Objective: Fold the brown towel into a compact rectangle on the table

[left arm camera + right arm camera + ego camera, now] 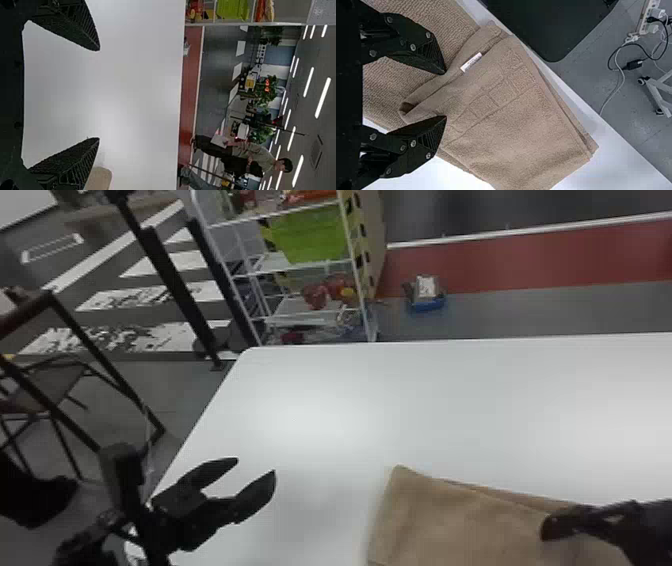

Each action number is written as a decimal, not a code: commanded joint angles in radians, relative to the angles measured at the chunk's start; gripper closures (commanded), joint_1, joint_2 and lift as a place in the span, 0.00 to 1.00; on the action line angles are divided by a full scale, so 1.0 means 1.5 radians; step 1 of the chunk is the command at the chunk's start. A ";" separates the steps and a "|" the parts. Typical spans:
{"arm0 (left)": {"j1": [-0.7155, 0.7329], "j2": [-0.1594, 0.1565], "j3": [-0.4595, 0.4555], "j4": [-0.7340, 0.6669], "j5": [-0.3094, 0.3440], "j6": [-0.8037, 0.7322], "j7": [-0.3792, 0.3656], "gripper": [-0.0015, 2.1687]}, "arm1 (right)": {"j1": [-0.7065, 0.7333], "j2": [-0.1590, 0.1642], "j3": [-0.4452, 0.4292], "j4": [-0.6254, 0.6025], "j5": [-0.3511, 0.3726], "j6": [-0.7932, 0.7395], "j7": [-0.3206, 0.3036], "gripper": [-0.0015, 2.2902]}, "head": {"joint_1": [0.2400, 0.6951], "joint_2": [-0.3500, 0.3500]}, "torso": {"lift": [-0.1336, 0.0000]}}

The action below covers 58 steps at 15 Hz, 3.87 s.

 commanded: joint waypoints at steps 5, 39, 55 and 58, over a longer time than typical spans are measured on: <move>0.000 -0.002 0.000 -0.001 0.000 0.001 -0.004 0.04 | 0.005 0.001 -0.006 -0.005 -0.026 0.007 0.002 0.39 | 1.00 1.00 | 0.00; -0.006 -0.002 -0.012 -0.002 -0.003 0.001 -0.003 0.04 | 0.160 0.004 -0.269 -0.076 -0.201 -0.057 0.002 0.65 | 1.00 0.86 | 0.00; -0.020 -0.002 -0.056 0.013 -0.034 0.001 0.007 0.04 | 0.197 -0.007 -0.401 -0.019 -0.244 -0.163 0.002 0.65 | 1.00 0.66 | 0.00; -0.022 -0.002 -0.056 0.013 -0.038 0.001 0.010 0.04 | 0.193 -0.006 -0.423 -0.039 -0.275 -0.167 0.002 0.65 | 1.00 0.66 | 0.00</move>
